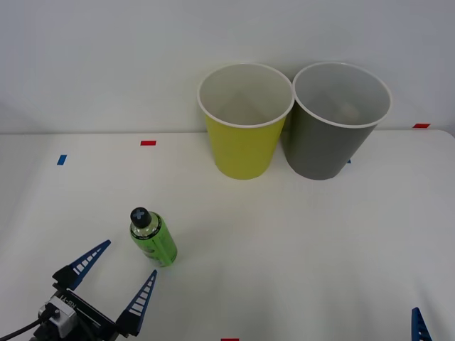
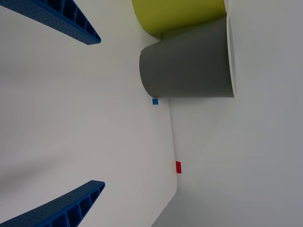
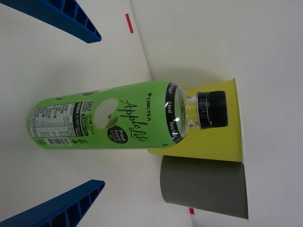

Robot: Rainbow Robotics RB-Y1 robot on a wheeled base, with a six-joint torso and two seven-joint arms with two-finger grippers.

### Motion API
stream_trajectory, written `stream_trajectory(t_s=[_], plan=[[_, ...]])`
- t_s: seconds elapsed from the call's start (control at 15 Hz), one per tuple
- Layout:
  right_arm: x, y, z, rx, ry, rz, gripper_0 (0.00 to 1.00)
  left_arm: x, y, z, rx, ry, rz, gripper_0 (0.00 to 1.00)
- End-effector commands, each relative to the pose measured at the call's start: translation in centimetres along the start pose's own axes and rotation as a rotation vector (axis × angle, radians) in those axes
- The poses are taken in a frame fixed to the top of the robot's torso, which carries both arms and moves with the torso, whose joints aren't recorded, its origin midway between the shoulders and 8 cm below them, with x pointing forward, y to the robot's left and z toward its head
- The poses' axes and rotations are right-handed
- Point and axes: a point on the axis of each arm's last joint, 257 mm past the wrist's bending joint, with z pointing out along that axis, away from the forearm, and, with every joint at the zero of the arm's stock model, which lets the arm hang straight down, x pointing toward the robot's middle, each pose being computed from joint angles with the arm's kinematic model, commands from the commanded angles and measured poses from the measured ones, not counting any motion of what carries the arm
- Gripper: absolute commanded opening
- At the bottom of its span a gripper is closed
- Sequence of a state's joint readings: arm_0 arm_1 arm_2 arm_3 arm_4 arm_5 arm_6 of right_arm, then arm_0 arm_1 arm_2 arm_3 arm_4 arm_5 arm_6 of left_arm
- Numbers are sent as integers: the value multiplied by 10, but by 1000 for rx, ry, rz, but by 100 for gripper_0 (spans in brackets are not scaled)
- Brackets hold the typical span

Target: Put cans in the gray bin and PET bottles in the light green bin.

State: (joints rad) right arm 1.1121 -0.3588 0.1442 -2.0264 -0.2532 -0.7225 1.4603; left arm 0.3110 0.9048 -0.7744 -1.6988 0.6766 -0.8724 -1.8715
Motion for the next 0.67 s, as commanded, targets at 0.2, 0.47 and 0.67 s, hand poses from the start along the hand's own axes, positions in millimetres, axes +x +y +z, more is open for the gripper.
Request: stream_trajectory(t_s=[0.2,0.47,0.67], plan=[[0,0,0,0,0,0,100,-1,-2,20,32,-10,-12,100],[0,0,0,0,0,0,100,2,-11,37,60,-12,-59,100],[0,0,0,0,0,0,100,3,-10,51,69,-14,-57,100]])
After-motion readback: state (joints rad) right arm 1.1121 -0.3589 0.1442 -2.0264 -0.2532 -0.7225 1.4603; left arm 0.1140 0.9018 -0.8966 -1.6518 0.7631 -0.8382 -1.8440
